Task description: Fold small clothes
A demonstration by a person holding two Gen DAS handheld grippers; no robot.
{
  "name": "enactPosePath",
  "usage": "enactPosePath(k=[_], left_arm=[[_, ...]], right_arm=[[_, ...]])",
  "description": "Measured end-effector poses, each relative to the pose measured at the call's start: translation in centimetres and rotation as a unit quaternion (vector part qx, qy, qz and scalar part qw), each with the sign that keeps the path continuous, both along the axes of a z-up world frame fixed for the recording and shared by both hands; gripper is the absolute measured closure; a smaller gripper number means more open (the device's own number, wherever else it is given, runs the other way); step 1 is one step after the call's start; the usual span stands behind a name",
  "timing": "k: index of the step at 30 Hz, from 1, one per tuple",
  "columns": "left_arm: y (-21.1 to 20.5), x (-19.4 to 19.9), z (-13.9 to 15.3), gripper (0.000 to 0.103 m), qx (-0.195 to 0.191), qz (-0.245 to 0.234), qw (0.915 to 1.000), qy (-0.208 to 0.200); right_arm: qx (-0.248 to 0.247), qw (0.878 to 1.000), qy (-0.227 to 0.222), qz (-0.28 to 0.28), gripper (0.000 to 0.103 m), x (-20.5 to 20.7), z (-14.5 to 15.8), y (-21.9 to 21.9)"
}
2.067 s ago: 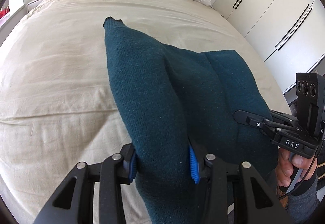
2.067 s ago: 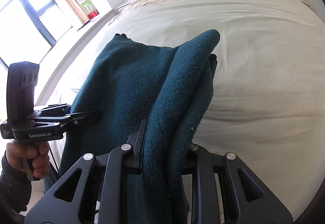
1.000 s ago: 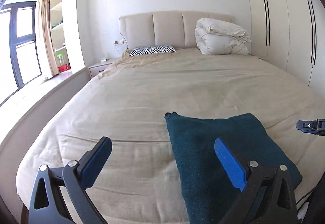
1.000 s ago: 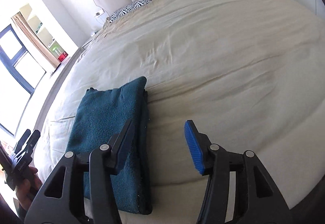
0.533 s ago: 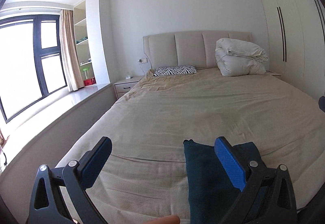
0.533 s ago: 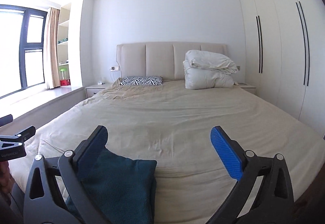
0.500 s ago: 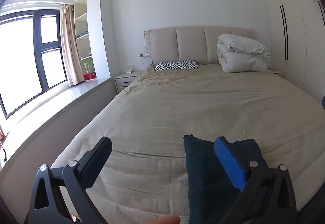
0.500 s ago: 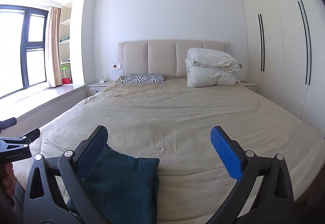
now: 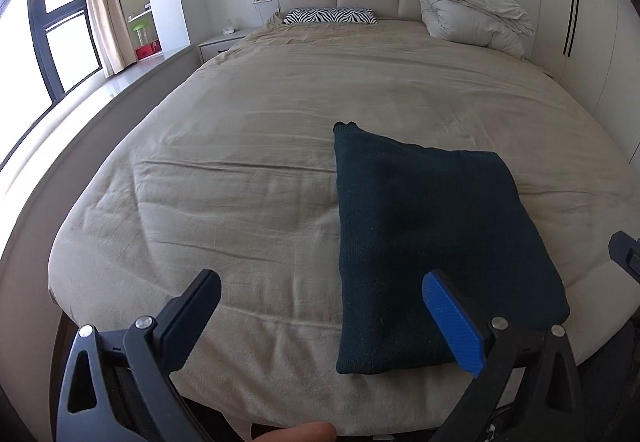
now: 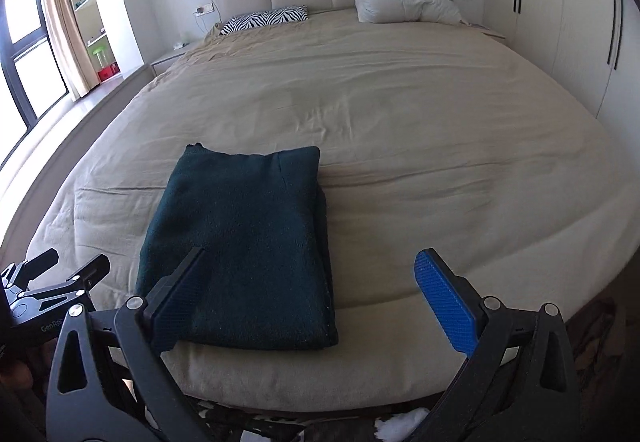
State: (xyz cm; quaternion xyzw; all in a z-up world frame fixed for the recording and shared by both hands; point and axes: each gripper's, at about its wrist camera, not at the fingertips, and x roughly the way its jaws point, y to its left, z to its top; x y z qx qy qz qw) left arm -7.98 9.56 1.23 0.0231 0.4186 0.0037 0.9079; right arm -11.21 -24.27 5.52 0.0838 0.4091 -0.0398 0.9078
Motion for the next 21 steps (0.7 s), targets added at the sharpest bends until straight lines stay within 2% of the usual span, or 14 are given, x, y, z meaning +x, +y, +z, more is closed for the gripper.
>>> enactPosePath(k=[3, 6, 10, 21], left_arm=[[-0.2, -0.1, -0.3, 0.000, -0.002, -0.003, 1.0000, 0.008], [-0.2, 0.0, -0.7, 0.000, -0.003, -0.007, 0.9999, 0.015], [-0.2, 0.2, -1.5, 0.000, -0.008, -0.015, 0.9993, 0.034], [-0.1, 0.2, -2.5, 0.000, -0.009, -0.008, 0.9987, 0.049]], right_arm=[[0.012, 1.000, 0.021, -0.003, 0.000, -0.1, -1.9, 0.0], [-0.006, 1.000, 0.023, -0.003, 0.000, 0.2, -2.7, 0.3], [-0.025, 0.999, 0.025, 0.002, 0.000, 0.6, -3.0, 0.8], [-0.029, 0.999, 0.045, 0.005, 0.000, 0.6, -3.6, 1.1]])
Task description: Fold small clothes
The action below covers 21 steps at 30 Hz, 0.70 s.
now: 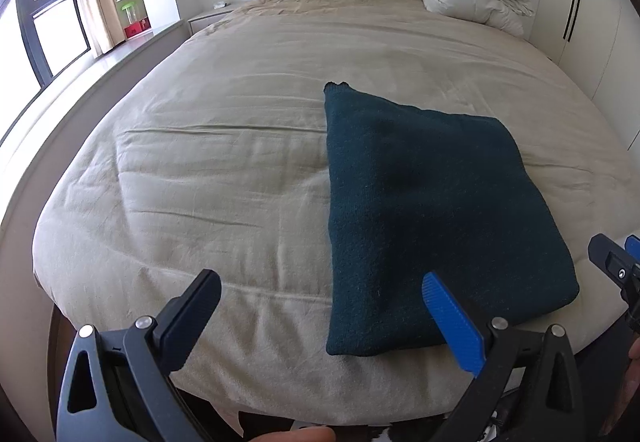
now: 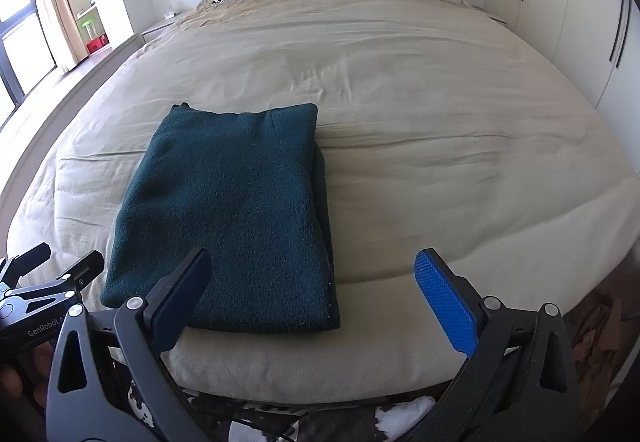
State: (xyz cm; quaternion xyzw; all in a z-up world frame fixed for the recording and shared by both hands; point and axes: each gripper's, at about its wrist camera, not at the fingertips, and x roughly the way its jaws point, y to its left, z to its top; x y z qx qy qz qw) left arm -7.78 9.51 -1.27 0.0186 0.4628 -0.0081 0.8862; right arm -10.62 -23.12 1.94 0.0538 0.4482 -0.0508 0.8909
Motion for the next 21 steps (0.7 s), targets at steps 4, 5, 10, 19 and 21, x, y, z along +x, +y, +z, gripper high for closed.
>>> enactPosePath(k=[4, 5, 10, 19, 21], left_arm=[[0.1, 0.1, -0.3, 0.000, 0.000, 0.004, 1.0000, 0.005], [0.2, 0.1, -0.4, 0.000, 0.000, 0.005, 1.0000, 0.007], [0.3, 0.2, -0.7, 0.000, -0.001, 0.006, 0.9999, 0.011], [0.4, 0.2, -1.0, 0.000, -0.001, 0.007, 0.9999, 0.015], [0.3, 0.2, -1.0, 0.000, -0.001, 0.007, 0.9999, 0.015]], right_arm=[[-0.002, 1.000, 0.005, 0.001, 0.000, 0.1, -0.3, 0.2], [-0.002, 1.000, 0.005, 0.002, 0.000, 0.1, -0.3, 0.2], [-0.002, 1.000, 0.010, 0.002, 0.000, 0.3, -0.7, 0.3], [-0.003, 1.000, 0.015, 0.005, 0.000, 0.5, -1.0, 0.6], [-0.002, 1.000, 0.017, 0.006, 0.000, 0.6, -1.1, 0.7]])
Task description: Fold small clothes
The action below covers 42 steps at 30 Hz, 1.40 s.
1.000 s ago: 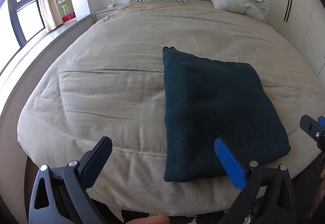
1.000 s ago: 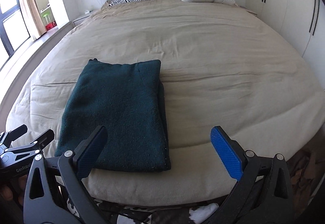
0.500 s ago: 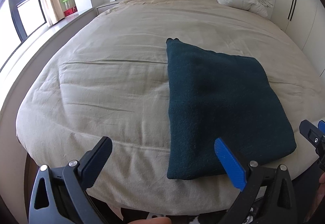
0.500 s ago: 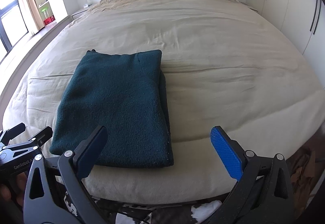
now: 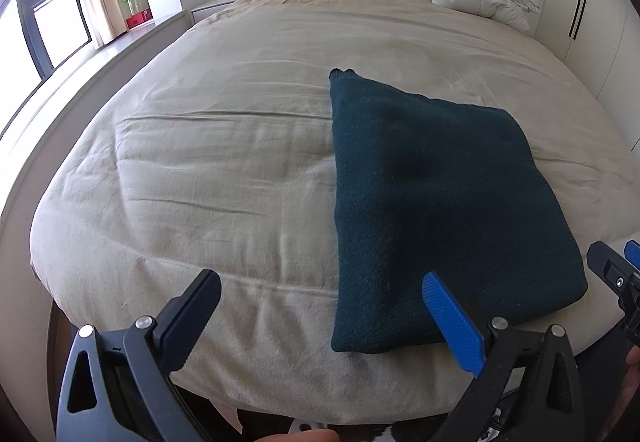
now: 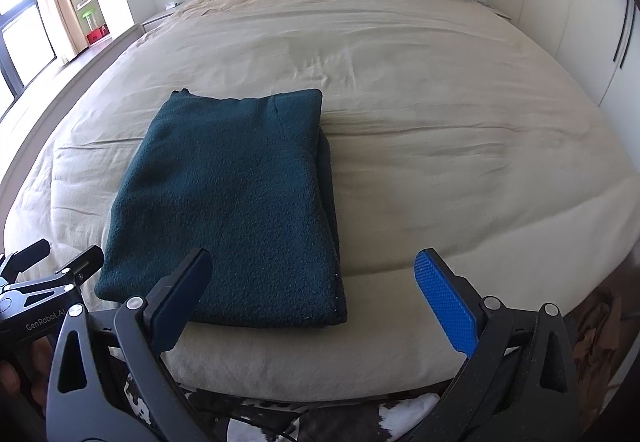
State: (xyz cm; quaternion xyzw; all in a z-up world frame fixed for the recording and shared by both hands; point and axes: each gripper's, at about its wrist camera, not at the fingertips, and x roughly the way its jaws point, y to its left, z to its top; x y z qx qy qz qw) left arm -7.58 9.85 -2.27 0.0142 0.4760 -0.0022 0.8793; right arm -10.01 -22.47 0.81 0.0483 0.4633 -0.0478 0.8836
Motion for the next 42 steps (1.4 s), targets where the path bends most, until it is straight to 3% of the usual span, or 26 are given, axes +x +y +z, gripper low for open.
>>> enactPosePath(k=[42], left_arm=[[-0.2, -0.2, -0.3, 0.000, 0.007, 0.000, 1.0000, 0.002]], right_arm=[[0.006, 1.000, 0.010, -0.004, 0.000, 0.3, -1.2, 0.0]])
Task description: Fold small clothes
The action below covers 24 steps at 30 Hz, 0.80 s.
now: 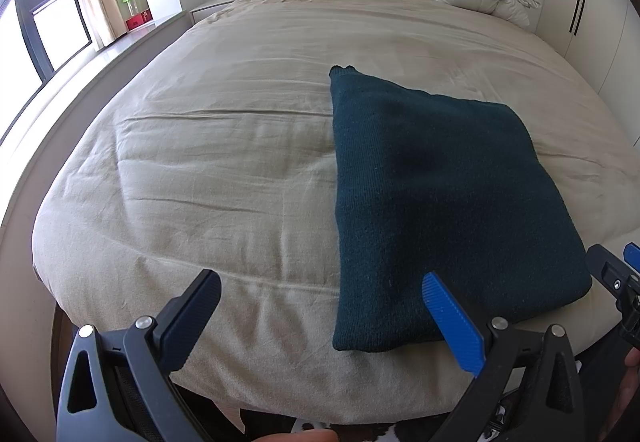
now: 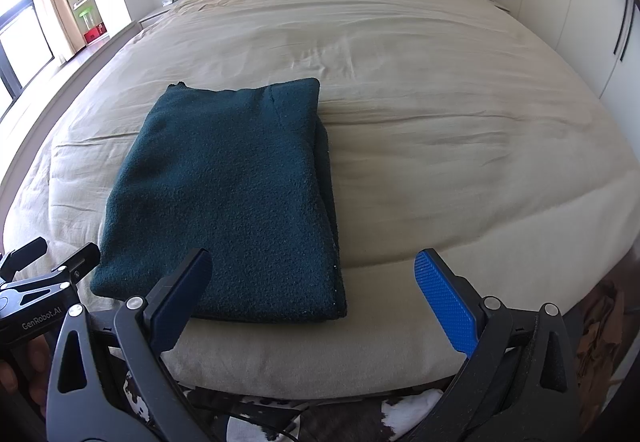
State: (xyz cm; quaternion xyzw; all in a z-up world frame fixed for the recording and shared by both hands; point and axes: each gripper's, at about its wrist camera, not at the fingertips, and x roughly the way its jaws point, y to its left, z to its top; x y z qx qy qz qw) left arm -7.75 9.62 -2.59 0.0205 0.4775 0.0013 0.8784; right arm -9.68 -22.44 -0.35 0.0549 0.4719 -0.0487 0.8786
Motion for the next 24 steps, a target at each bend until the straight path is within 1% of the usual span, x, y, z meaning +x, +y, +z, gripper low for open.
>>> enactPosePath(k=[24], left_arm=[[0.13, 0.28, 0.04, 0.000, 0.002, -0.006, 1.0000, 0.003]], right_arm=[[0.000, 1.000, 0.002, 0.001, 0.000, -0.01, -0.10, 0.26]])
